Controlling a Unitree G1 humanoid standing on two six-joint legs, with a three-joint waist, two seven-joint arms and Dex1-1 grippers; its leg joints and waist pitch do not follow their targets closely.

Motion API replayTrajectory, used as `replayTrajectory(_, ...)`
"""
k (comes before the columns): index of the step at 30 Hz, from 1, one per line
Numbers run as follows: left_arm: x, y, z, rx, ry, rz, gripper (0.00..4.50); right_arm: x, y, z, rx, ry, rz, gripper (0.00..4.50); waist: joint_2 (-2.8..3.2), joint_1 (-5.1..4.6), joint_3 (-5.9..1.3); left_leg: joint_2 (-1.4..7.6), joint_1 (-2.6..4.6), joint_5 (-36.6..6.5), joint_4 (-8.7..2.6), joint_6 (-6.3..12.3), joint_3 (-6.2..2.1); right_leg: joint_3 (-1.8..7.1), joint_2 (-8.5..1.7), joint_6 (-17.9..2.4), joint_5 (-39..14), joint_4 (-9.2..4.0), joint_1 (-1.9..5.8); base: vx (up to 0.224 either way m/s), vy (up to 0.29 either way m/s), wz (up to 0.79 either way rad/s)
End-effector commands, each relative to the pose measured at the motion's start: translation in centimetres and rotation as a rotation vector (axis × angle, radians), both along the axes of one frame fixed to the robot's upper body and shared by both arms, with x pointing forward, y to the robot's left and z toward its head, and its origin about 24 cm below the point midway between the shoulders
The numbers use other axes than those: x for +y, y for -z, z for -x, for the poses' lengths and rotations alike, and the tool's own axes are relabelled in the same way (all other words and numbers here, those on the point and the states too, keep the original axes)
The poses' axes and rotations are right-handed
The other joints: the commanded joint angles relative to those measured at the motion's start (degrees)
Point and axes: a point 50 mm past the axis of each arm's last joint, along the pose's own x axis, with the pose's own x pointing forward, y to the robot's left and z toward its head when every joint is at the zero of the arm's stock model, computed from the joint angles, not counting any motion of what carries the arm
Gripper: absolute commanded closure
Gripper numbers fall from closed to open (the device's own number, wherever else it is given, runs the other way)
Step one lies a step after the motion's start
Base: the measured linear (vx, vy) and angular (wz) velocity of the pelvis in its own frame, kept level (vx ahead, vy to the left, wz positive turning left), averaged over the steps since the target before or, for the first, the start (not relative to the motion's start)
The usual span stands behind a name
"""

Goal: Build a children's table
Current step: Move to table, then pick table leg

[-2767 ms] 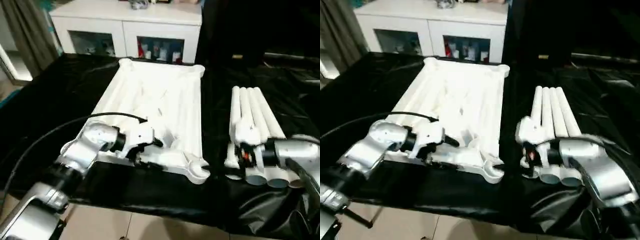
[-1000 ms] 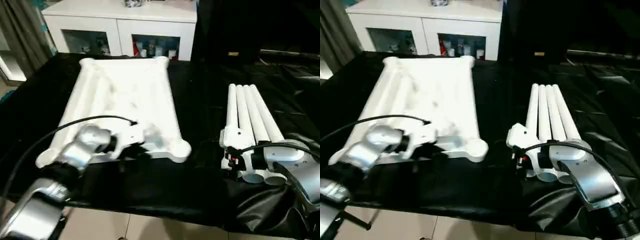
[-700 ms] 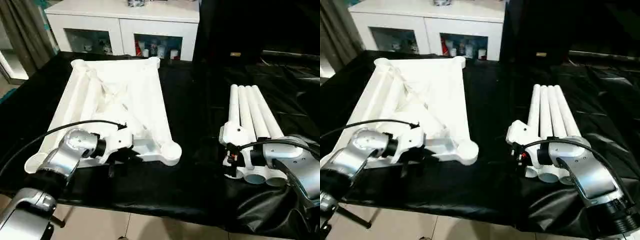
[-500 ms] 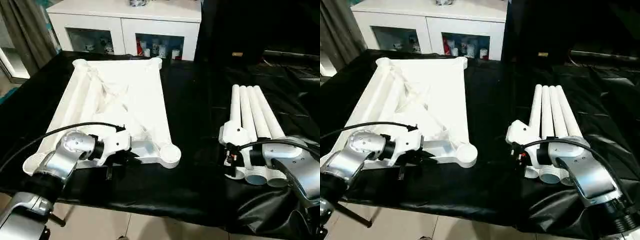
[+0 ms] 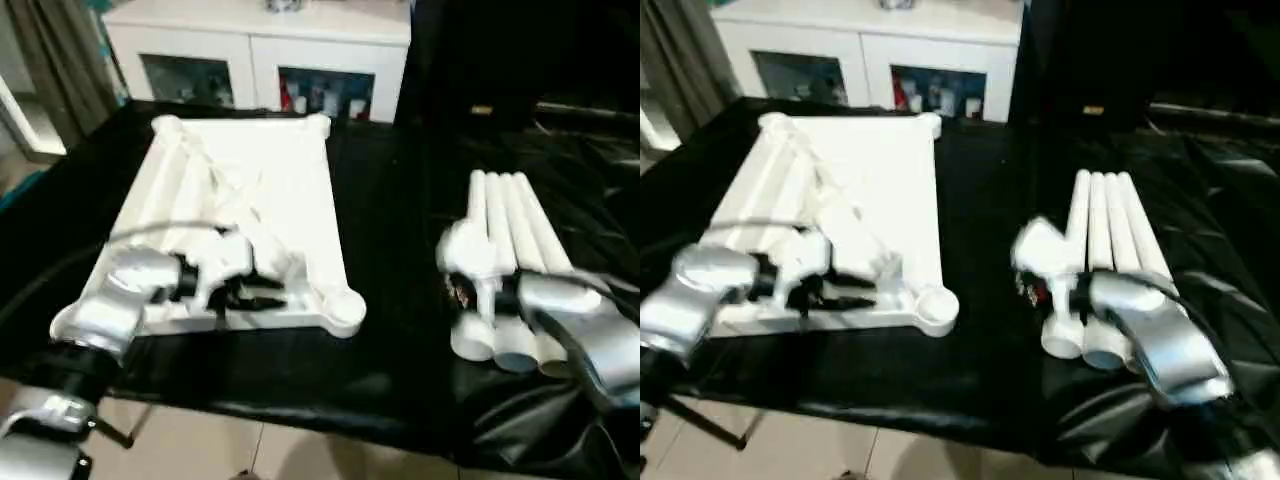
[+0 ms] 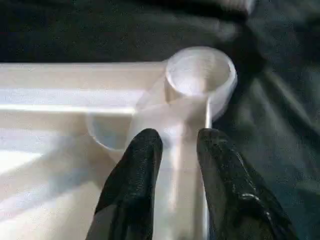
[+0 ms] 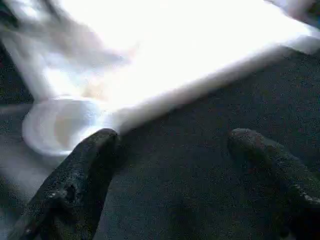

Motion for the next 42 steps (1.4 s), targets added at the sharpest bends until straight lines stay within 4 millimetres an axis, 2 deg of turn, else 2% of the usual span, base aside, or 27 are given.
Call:
replayTrajectory(1,-0.3,-1.6,-0.2,-0.044,-0.016,0.040,2.69,-0.5,-0.2,-0.7,0.039,0.134,0.015,0.69,-0.17,-0.09,-3.37,3.15,1.55,-4.7,-4.63,1.02,-1.12,2.36,-3.75,-16.4,4.1,-3.71,1.89,0.000,0.000,0.00)
replayTrajectory(2,-1.0,-2.0,0.0,-0.066,-0.019,0.049,2.65,-0.2,0.0,-1.6,0.129,0.279,-0.052,0.69,-0.61,-0.18,-3.37,3.07,1.41,-4.1,-4.55,1.32,-1.03,2.49,-3.79,-16.4,4.5,-3.66,2.04,0.000,0.000,0.00)
replayTrajectory(3,-1.2,-2.0,0.1,-0.068,-0.017,0.048,2.50,-0.2,0.0,-1.8,0.145,0.303,-0.065,0.69,-0.39,-0.27,-3.41,2.99,1.42,-3.3,-4.48,1.53,-1.06,2.60,-3.87,-16.7,5.0,-3.54,1.99,0.000,0.000,0.00)
replayTrajectory(4,-1.5,-2.0,0.2,-0.070,-0.014,0.048,2.36,-0.1,0.1,-2.0,0.167,0.340,-0.087,0.40,-0.43,-0.22,-3.40,3.06,1.47,-3.2,-4.52,1.19,-1.00,2.46,-3.84,-16.5,4.1,-3.77,1.91,0.000,0.000,0.00)
replayTrajectory(5,-1.9,-1.9,0.2,-0.068,-0.012,0.064,2.36,-0.3,0.3,-2.3,0.183,0.414,-0.096,0.40,-0.59,-0.18,-3.37,3.10,1.36,-2.5,-4.54,0.83,-0.92,2.58,-3.85,-16.2,4.7,-3.61,2.01,0.000,0.000,0.00)
replayTrajectory(6,-2.4,-1.9,0.3,-0.062,-0.011,0.084,2.30,-0.4,0.5,-2.6,0.199,0.482,-0.102,0.33,-0.37,-0.05,-3.53,3.03,1.60,-2.0,-4.45,0.20,-0.82,2.54,-3.73,-15.8,5.1,-3.63,1.84,0.000,0.000,0.00)
replayTrajectory(7,-2.8,-1.9,0.5,-0.049,-0.003,0.105,2.30,-0.6,0.6,-2.8,0.225,0.572,-0.109,0.33,-0.66,-0.08,-3.57,2.97,1.58,-1.4,-4.45,0.02,-0.72,2.58,-3.61,-15.7,6.0,-3.51,1.83,0.000,0.000,0.00)
replayTrajectory(9,-3.1,-1.9,0.7,-0.041,0.006,0.111,2.06,-0.8,0.8,-2.8,0.254,0.641,-0.109,0.06,-0.58,0.21,-3.71,2.88,1.60,0.1,-4.44,-0.52,-0.73,2.51,-3.54,-15.3,7.7,-3.29,1.85,0.000,0.000,0.00)
replayTrajectory(10,-3.2,-2.0,0.9,-0.026,0.014,0.111,2.06,-1.1,0.9,-2.7,0.291,0.697,-0.110,0.06,-0.89,0.28,-3.69,2.85,1.51,0.9,-4.46,-0.69,-0.72,2.50,-3.44,-14.9,9.1,-3.23,1.94,0.000,0.000,0.00)
replayTrajectory(12,-3.2,-2.0,1.0,-0.019,0.018,0.109,1.90,-1.1,1.0,-2.6,0.310,0.713,-0.112,0.00,-0.85,0.42,-3.71,2.71,1.44,1.0,-4.48,-0.91,-0.71,2.49,-3.44,-14.3,10.0,-3.15,2.03,0.000,0.000,0.00)
replayTrajectory(13,-3.1,-2.2,1.4,-0.001,0.027,0.101,1.90,-1.3,1.1,-2.4,0.354,0.763,-0.114,0.00,-1.17,0.35,-3.62,2.62,1.34,0.8,-4.51,-0.94,-0.65,2.56,-3.44,-14.0,10.0,-3.15,2.15,0.000,0.000,0.00)
replayTrajectory(15,-2.9,-2.3,1.8,0.014,0.035,0.088,1.84,-1.5,1.0,-2.2,0.377,0.820,-0.133,0.00,-1.15,0.34,-3.67,2.50,1.25,2.2,-4.53,-0.64,-0.69,2.56,-3.38,-13.5,11.0,-3.06,2.20,0.000,0.000,0.00)
replayTrajectory(17,-2.9,-2.4,1.9,0.015,0.039,0.082,1.55,-1.4,1.0,-2.1,0.393,0.837,-0.140,0.00,-1.21,0.40,-3.66,2.47,1.36,1.9,-4.59,-0.71,-0.58,2.61,-3.39,-13.2,10.7,-3.16,2.18,0.000,0.000,0.00)
replayTrajectory(18,-2.7,-2.4,2.1,0.023,0.051,0.064,1.52,-1.5,1.0,-1.9,0.414,0.854,-0.137,0.00,-0.88,0.51,-3.62,2.48,1.45,1.7,-4.63,-0.88,-0.57,2.59,-3.37,-13.2,10.3,-3.21,2.07,0.000,0.000,0.00)
replayTrajectory(20,-2.6,-2.5,2.5,0.039,0.067,0.045,1.45,-1.6,1.2,-1.7,0.447,0.873,-0.117,0.00,-1.06,0.42,-3.50,2.50,1.42,1.5,-4.82,-1.44,-0.61,2.58,-3.22,-12.6,9.5,-3.26,2.20,0.000,0.000,0.00)
replayTrajectory(27,-3.3,-2.7,3.1,0.056,0.111,0.035,0.72,-1.3,2.2,-1.0,0.552,0.881,-0.109,0.00,-0.93,0.44,-3.45,2.52,1.70,0.2,-4.95,-3.37,-0.54,2.57,-3.07,-11.9,7.8,-3.38,2.04,0.000,0.000,0.00)
replayTrajectory(31,-3.4,-2.7,3.1,0.052,0.110,0.028,0.64,-1.4,1.9,-1.2,0.531,0.898,-0.125,0.00,-1.13,0.39,-3.40,2.54,1.73,-1.2,-5.09,-4.34,-0.57,2.62,-3.19,-11.5,5.6,-3.56,2.05,0.000,0.000,0.00)
replayTrajectory(33,-3.4,-2.8,3.1,0.050,0.108,0.030,0.32,-1.5,1.3,-1.4,0.512,0.900,-0.138,0.00,-1.10,0.43,-3.46,2.52,1.76,-1.5,-5.12,-4.33,-0.58,2.67,-3.19,-11.3,5.3,-3.60,2.03,0.000,0.000,0.00)
replayTrajectory(37,-3.4,-2.8,3.1,0.048,0.107,0.025,0.09,-1.8,0.9,-1.5,0.500,0.906,-0.137,0.00,-1.08,0.43,-3.52,2.48,1.67,-1.2,-5.11,-4.36,-0.61,2.64,-3.11,-11.2,6.0,-3.52,2.06,0.000,0.000,0.00)
replayTrajectory(42,-3.5,-2.8,3.1,0.046,0.105,0.025,0.09,-2.2,0.4,-1.5,0.482,0.922,-0.126,0.00,-1.22,0.50,-3.65,2.40,1.58,0.4,-4.91,-3.71,-0.55,2.63,-3.06,-11.3,8.3,-3.33,2.16,0.000,0.000,0.00)
